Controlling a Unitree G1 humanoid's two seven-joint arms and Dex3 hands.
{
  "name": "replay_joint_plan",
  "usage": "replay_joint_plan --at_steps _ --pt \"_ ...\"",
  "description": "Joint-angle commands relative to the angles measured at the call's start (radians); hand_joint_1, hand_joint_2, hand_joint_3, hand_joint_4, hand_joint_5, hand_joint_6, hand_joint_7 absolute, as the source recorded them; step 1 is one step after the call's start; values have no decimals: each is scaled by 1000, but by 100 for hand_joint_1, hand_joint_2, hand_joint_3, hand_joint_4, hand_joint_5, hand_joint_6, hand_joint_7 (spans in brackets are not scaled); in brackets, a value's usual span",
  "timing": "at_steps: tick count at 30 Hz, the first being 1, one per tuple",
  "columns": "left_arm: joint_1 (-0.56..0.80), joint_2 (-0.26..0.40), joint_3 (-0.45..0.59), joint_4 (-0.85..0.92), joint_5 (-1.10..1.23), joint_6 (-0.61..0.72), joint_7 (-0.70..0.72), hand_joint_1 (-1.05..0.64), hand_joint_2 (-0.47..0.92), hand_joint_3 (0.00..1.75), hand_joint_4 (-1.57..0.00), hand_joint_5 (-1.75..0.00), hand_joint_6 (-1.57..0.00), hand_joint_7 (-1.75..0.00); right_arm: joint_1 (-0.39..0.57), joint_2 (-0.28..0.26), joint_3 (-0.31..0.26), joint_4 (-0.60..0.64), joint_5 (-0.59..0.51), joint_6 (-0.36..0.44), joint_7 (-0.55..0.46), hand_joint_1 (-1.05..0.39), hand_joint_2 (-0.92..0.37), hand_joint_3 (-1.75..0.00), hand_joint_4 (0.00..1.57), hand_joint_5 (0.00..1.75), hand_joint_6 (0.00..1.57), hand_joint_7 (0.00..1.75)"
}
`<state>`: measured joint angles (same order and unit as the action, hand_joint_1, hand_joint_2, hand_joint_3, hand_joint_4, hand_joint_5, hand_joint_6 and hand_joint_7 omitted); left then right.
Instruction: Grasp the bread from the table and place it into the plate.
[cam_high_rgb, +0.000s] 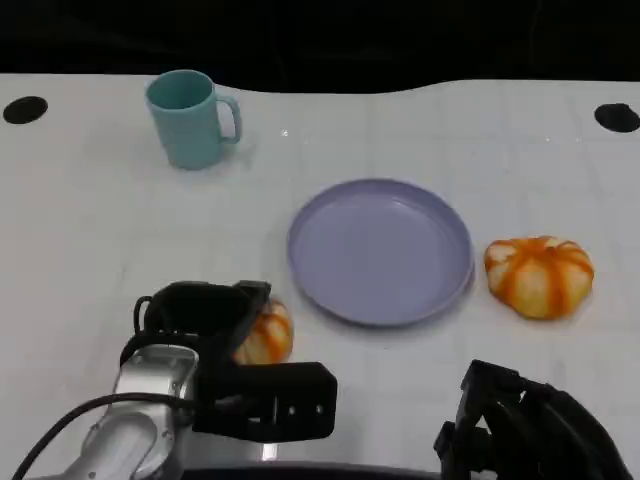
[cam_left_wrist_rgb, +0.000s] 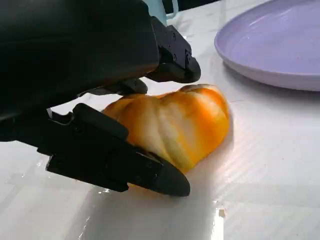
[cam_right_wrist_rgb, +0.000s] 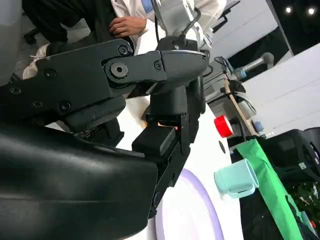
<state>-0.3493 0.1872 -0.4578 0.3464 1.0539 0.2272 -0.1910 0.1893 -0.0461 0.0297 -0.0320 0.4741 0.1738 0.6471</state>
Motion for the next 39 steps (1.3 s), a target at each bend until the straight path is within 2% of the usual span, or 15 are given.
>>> replay_joint_plan --at_steps 1,3,5,7,11,14,16,17,20,22,23,25,33,36,39 --pt "-13 10 -40 82 -20 19 13 -49 86 0 -62 -26 -42 -4 10 -9 -1 -23 5 5 -9 -71 -92 -24 85 160 77 133" --pt "-18 18 -55 101 -28 10 28 -44 87 0 -62 -85 -64 -4 12 -9 0 -27 3 3 -9 -71 -92 -24 85 160 77 133" --pt "-22 25 -63 124 -40 -5 57 -41 89 1 -64 -125 -80 -5 14 -9 1 -30 5 4 -10 -71 -92 -25 85 161 76 133" --pt "-22 36 -74 152 -44 -33 124 -42 91 8 -69 -142 -98 -9 16 -9 1 -31 5 4 -8 -71 -92 -25 86 161 77 133" --pt "-19 50 -89 206 -47 -90 274 -39 92 14 -68 -168 -110 -13 17 -10 -1 -33 9 5 -7 -70 -92 -25 86 160 77 133" --pt "-21 54 -94 244 -56 -127 380 -36 92 26 -72 -174 -113 -19 18 -11 -3 -34 11 6 -5 -71 -92 -24 86 160 77 134" --pt "-25 54 -96 265 -66 -146 435 -33 92 30 -74 -174 -78 -92 18 -10 -5 -32 14 8 -4 -71 -92 -24 86 160 77 134" --pt "-26 54 -96 274 -70 -157 466 -32 92 31 -74 -175 -71 -103 17 -11 -5 -31 14 7 -3 -71 -92 -23 86 160 77 134" --pt "-32 52 -99 317 -77 -201 600 -29 92 29 -77 -175 -70 -115 12 -13 -6 -24 11 5 -1 -71 -92 -24 86 159 76 133" --pt "-42 51 -110 355 -66 -229 713 -27 92 21 -80 -175 -82 -81 8 -13 -8 -21 14 13 -3 -71 -92 -24 86 159 76 133" --pt "-47 50 -113 375 -66 -246 761 -26 92 21 -80 -175 -79 -93 6 -13 -9 -20 15 14 -3 -71 -92 -24 86 159 76 133" --pt "-54 49 -113 402 -81 -282 818 -26 92 28 -76 -175 -59 -149 4 -13 -9 -19 11 10 -4 -71 -92 -24 85 159 76 132" --pt "-63 74 -95 397 -103 -365 936 -25 90 39 -74 -175 -58 -161 5 -8 -7 -15 9 0 0 -71 -92 -24 85 160 76 131" --pt "-54 91 -83 352 -117 -369 919 -26 85 42 -76 -175 -66 -142 6 -7 -5 -17 5 -2 -5 -71 -92 -25 85 161 76 132" --pt "-44 111 -65 284 -136 -372 891 -24 75 54 -78 -175 -59 -169 5 -6 -3 -21 7 7 -10 -71 -92 -23 85 161 76 133"
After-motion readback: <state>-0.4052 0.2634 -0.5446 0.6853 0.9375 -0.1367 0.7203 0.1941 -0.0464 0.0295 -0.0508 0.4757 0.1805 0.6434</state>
